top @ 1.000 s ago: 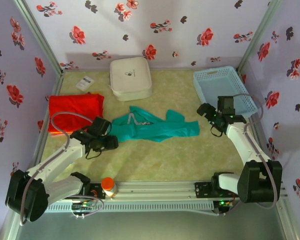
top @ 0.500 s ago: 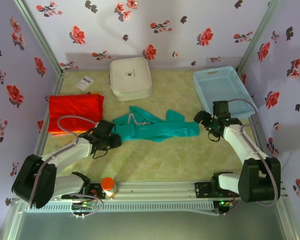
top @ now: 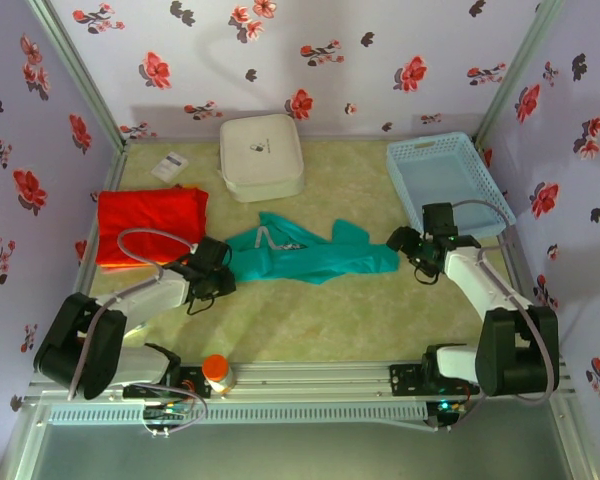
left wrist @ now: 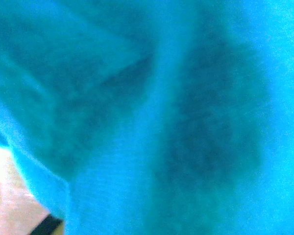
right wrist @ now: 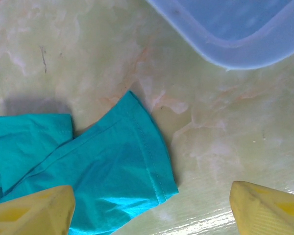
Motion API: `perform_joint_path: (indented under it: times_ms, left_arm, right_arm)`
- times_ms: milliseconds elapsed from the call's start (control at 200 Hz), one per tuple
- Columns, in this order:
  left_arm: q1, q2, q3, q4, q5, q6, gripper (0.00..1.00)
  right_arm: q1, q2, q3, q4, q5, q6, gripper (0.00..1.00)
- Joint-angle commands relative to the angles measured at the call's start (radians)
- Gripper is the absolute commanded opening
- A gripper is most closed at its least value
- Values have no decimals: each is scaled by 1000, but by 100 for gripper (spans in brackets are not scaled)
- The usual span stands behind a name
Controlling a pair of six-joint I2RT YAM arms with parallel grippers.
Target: Fold and stack the t-shirts
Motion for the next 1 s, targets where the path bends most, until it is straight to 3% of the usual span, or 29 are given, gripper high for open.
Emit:
perform_joint_path:
  times_ms: [0, 150, 420, 520, 715, 995]
  left_arm:
    - [3, 5, 39, -25, -4, 31, 9]
    - [4, -45, 74, -118, -6, 49, 0]
    - [3, -171, 136, -297, -7, 70, 0]
    - [6, -200, 152, -332, -7, 75, 0]
    - [21, -225, 215, -399, -8, 102, 0]
    - [62, -217, 443, -508, -4, 200, 0]
  right_arm:
    - [23, 41, 2, -13, -26, -18, 80]
    - [54, 101, 23, 16, -8, 3, 66]
    - [82, 214, 45, 86, 18, 28, 49]
    - [92, 245, 57, 99, 17, 36, 26]
    - [103, 159, 52, 65, 96, 27, 0]
    - [102, -27, 120, -39, 214, -50, 0]
